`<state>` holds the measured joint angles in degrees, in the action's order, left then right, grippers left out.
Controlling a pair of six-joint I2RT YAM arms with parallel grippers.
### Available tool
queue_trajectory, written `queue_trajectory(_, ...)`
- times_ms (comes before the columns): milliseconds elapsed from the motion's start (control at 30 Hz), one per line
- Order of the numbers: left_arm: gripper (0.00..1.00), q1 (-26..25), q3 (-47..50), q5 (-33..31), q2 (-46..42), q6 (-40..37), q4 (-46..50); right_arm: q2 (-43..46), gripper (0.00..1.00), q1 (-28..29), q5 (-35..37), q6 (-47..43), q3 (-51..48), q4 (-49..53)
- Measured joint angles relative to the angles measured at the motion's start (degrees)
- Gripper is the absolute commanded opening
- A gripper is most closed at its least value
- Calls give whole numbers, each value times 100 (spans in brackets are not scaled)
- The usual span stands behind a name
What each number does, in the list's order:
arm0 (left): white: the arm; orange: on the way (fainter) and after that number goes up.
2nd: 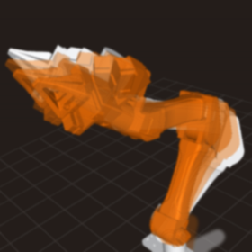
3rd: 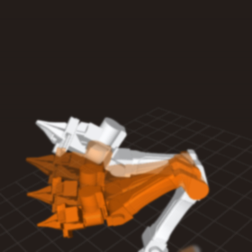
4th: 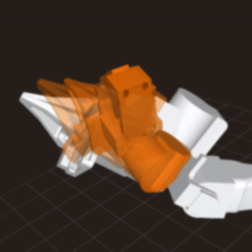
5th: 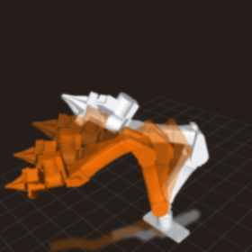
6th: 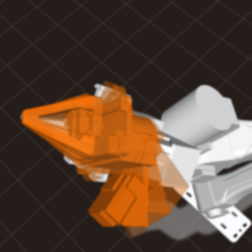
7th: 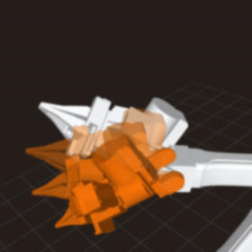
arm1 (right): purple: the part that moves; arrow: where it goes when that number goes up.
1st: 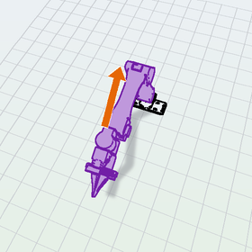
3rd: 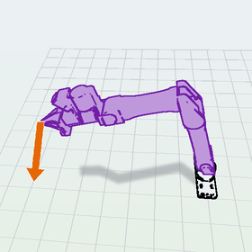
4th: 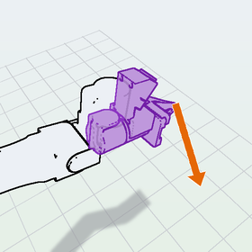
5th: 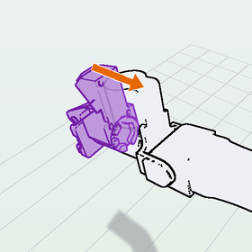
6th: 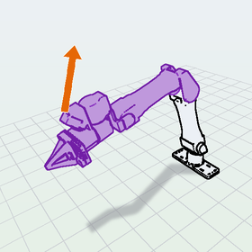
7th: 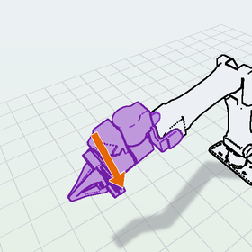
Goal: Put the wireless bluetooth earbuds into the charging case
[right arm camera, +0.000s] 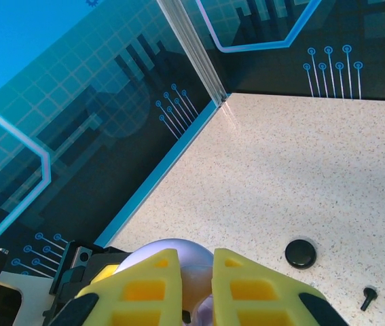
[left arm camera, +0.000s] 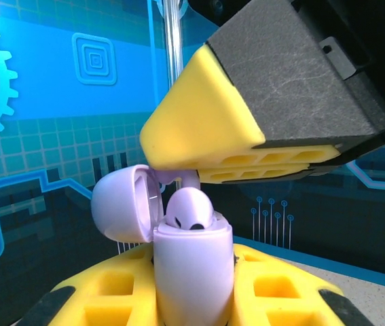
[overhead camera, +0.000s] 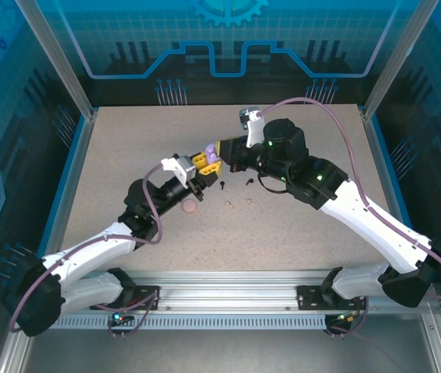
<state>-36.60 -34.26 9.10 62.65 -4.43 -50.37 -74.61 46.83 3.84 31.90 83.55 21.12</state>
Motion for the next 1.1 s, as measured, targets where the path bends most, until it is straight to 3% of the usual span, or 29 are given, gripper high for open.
queue_trajectory(433, 0, -7, -11, 22, 37, -4, -11, 70, 13, 4, -131, 0, -125, 44)
queue_trajectory(600, 0, -7, -13, 33, 42, -4, -9, 70, 39, 4, -90, 39, -160, 55)
queue_trajectory(733, 0, -7, -13, 31, 42, -4, -17, 79, 53, -11, 24, 76, -160, 87)
queue_trajectory(900, 0, -7, -13, 31, 52, -2, -52, 155, 63, -140, 28, 120, -146, 162)
queue_trajectory(1100, 0, -7, -13, 31, 52, -2, -52, 326, 63, -518, 4, 155, 160, 404)
